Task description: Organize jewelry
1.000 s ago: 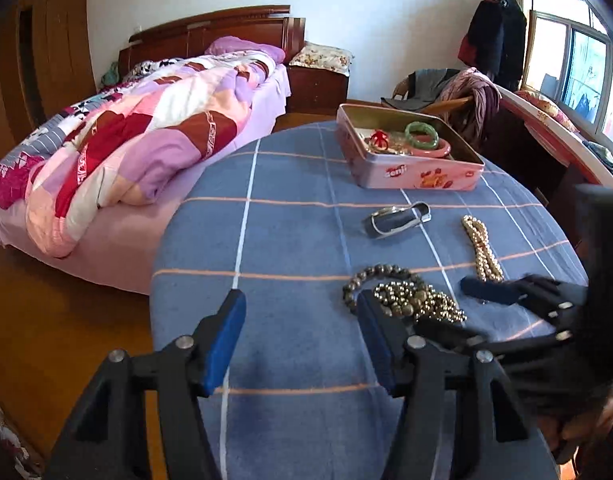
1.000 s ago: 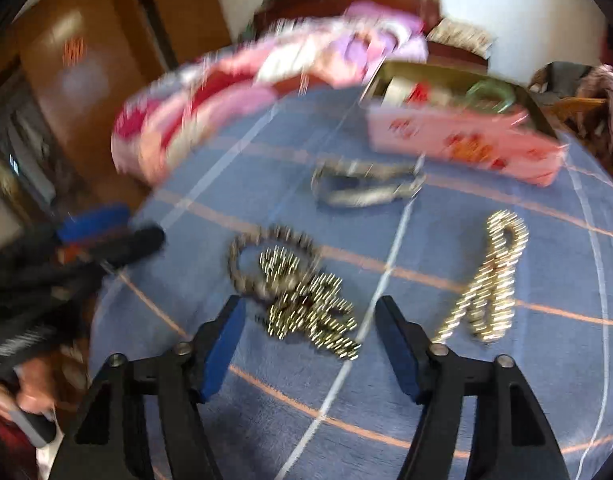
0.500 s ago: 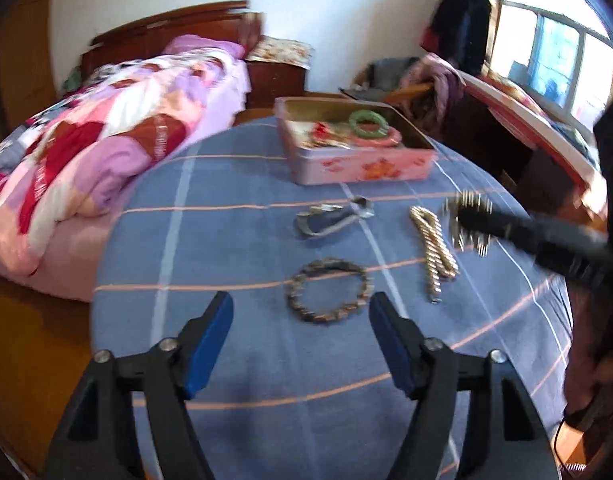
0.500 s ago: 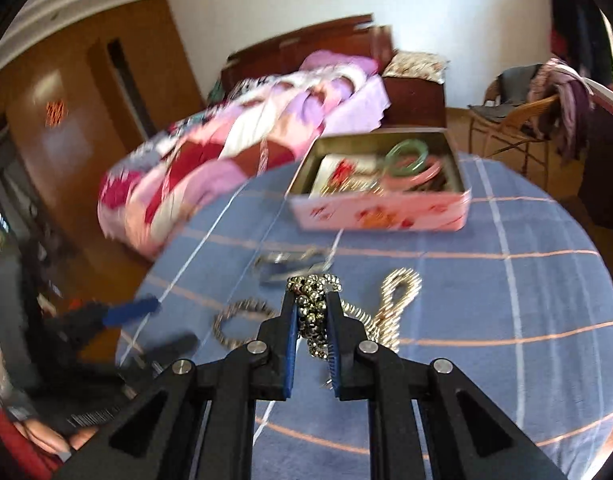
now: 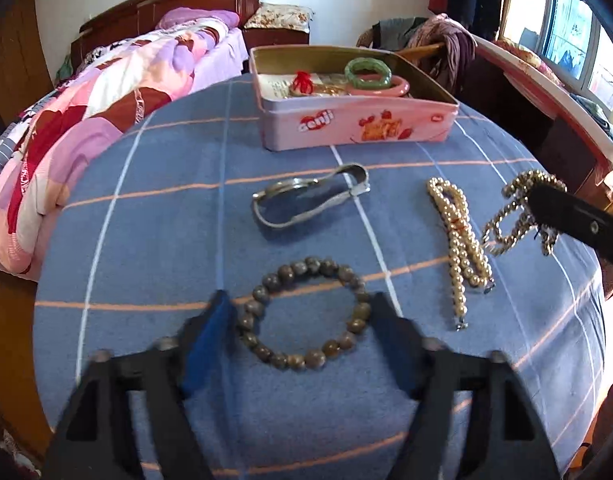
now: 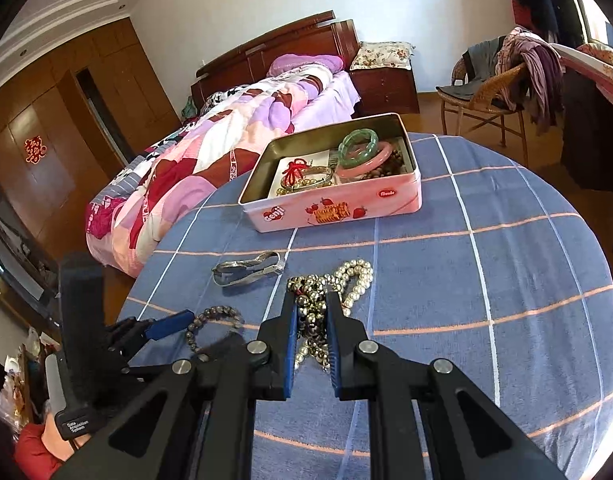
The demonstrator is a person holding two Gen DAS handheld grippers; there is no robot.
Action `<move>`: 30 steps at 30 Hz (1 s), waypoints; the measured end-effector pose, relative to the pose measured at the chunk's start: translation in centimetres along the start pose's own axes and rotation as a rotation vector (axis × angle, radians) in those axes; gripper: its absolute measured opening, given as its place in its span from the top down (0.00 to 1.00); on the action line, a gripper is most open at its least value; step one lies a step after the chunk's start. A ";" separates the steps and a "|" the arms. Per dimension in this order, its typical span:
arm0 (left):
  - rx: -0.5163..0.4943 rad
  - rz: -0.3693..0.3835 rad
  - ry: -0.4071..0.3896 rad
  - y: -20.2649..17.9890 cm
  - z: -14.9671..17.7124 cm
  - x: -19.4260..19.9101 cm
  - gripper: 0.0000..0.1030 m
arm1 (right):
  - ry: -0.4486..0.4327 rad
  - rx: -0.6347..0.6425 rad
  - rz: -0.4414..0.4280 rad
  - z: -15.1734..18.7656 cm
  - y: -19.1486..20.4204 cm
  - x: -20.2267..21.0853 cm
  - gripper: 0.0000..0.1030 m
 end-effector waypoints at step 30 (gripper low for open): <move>0.122 0.173 -0.449 0.1 -8.8 6.8 0.91 | -0.252 -0.019 0.093 -6.7 -0.5 2.4 0.87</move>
Point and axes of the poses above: each gripper's, at about its wrist camera, not at the fingertips, and x roughly against the way its jaws point, y to its left, z to its underside, the point moved 5 cm from there along -x, roughly the way its jaws point, and after that the axes turned 4 degrees about -x, right-handed, at the moved point
